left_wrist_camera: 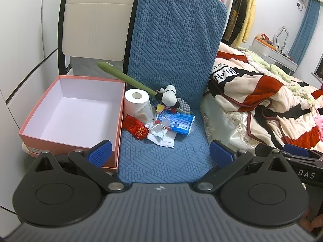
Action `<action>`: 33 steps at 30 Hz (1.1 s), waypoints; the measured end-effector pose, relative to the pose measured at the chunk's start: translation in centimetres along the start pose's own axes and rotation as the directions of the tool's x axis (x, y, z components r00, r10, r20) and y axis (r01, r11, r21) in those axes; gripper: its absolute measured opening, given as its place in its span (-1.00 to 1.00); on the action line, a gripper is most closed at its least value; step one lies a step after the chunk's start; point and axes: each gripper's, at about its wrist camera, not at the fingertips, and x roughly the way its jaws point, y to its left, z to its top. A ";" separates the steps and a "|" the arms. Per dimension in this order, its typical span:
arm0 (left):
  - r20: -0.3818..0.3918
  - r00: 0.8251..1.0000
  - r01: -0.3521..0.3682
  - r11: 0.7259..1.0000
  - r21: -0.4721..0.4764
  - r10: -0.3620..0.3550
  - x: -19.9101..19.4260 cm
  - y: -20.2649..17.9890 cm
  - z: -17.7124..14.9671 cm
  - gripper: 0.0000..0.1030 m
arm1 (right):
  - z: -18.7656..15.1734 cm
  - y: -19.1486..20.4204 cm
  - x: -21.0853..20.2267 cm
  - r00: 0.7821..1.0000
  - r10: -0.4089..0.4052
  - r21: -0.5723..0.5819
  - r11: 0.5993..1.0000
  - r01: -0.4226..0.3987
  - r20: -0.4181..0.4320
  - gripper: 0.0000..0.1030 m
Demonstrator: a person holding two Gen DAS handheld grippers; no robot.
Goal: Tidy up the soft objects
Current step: 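Move both tools toward the items piled on the blue chair seat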
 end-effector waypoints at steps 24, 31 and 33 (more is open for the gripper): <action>-0.011 1.000 -0.016 1.000 0.010 0.016 0.6 0.0 0.1 1.00 | -0.6 -0.5 0.4 1.000 0.008 0.003 1.000 -0.008 0.016 1.00; -0.018 1.000 -0.008 1.000 0.010 0.008 1.7 0.2 -0.7 1.00 | -1.6 -0.9 0.8 1.000 -0.025 0.000 1.000 0.025 -0.019 1.00; -0.017 1.000 0.003 1.000 0.008 -0.003 1.8 0.5 -1.0 1.00 | -1.9 -0.8 0.9 0.999 -0.035 0.003 0.999 0.035 -0.026 1.00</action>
